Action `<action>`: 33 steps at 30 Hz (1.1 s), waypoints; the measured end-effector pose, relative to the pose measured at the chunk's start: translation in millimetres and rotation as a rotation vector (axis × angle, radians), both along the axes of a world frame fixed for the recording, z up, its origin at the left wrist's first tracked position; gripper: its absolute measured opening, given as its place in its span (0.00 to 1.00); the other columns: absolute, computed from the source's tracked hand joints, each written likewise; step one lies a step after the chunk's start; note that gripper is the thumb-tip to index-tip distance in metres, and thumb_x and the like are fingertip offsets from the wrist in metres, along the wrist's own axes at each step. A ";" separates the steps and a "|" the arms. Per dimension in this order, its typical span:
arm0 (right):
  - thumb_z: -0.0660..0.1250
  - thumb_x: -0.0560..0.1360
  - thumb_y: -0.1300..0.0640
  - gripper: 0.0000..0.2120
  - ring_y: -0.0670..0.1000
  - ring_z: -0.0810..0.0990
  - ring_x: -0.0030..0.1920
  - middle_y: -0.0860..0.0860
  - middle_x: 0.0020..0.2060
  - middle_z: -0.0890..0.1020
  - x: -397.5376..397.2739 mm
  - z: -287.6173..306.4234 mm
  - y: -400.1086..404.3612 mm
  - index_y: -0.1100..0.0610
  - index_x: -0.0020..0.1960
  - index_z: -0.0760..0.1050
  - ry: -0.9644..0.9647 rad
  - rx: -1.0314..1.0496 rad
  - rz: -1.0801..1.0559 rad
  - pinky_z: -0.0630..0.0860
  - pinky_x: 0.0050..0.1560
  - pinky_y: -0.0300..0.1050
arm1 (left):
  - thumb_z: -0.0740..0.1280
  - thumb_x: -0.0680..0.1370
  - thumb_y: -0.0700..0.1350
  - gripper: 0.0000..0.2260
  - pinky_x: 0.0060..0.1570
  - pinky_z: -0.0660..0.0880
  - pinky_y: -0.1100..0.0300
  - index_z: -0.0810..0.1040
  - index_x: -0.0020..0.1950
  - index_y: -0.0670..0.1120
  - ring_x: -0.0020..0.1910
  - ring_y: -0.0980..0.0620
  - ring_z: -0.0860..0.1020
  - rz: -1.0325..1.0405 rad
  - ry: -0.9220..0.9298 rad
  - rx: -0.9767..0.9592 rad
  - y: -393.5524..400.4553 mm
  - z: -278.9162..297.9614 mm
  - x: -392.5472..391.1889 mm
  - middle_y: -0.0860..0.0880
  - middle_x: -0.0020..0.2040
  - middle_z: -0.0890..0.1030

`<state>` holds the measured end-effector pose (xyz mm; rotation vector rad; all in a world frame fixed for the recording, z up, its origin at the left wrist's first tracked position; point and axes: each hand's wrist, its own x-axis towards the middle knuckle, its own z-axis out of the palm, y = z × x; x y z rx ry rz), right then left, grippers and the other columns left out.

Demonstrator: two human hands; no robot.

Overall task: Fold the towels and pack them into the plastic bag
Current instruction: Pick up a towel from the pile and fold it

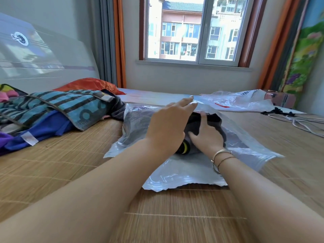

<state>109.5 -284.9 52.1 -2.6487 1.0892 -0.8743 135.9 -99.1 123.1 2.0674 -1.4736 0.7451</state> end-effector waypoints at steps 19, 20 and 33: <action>0.46 0.73 0.26 0.36 0.57 0.36 0.77 0.47 0.78 0.39 8.3 -26.9 24.4 0.36 0.77 0.40 0.326 0.226 0.099 0.44 0.69 0.73 | 0.55 0.70 0.26 0.35 0.60 0.74 0.50 0.68 0.72 0.54 0.72 0.48 0.68 -0.177 0.015 0.190 19.3 2.3 19.2 0.58 0.77 0.60; 0.45 0.74 0.26 0.35 0.57 0.36 0.77 0.48 0.78 0.39 1.8 -27.5 28.5 0.36 0.77 0.40 0.334 0.215 0.106 0.43 0.70 0.72 | 0.55 0.70 0.26 0.36 0.58 0.75 0.50 0.67 0.73 0.55 0.72 0.48 0.67 -0.158 0.011 0.218 21.9 2.5 18.3 0.58 0.78 0.58; 0.51 0.80 0.38 0.29 0.56 0.58 0.75 0.54 0.75 0.61 -98.4 -16.4 171.3 0.48 0.78 0.53 0.244 0.014 0.357 0.61 0.72 0.54 | 0.58 0.76 0.33 0.27 0.63 0.72 0.54 0.72 0.69 0.58 0.74 0.53 0.63 0.058 0.247 0.188 152.1 -64.9 10.3 0.59 0.77 0.58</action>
